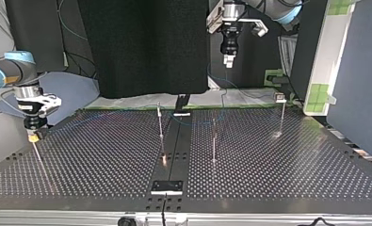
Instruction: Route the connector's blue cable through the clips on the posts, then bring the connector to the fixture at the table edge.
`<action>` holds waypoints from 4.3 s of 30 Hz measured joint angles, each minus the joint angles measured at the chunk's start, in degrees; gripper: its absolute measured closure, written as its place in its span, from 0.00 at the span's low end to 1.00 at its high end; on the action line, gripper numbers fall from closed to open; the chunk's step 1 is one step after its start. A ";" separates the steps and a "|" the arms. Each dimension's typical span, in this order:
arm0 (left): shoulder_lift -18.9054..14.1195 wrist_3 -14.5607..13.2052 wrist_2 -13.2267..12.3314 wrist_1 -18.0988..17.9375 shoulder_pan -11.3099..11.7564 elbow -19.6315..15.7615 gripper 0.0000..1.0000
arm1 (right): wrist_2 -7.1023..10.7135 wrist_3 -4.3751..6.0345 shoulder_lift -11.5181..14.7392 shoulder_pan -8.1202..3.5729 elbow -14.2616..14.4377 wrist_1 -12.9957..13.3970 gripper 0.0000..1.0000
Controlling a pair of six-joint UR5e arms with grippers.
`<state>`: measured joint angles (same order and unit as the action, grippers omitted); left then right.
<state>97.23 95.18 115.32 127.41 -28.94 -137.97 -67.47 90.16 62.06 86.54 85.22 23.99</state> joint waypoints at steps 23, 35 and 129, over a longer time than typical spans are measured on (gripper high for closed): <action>0.00 0.00 0.12 0.21 0.00 0.00 0.00 | -3.13 -0.12 0.06 -0.20 -0.01 -0.92 0.00; 0.00 0.00 0.12 0.22 0.00 -0.01 0.00 | -5.18 -0.14 -0.02 -0.49 0.04 -1.54 0.00; 0.00 7.25 -0.52 0.39 -1.81 -0.03 0.00 | -44.70 -5.54 1.60 29.94 18.27 5.24 0.00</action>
<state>97.23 102.43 114.81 127.80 -30.75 -138.01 -112.16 84.62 63.67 116.48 103.49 29.23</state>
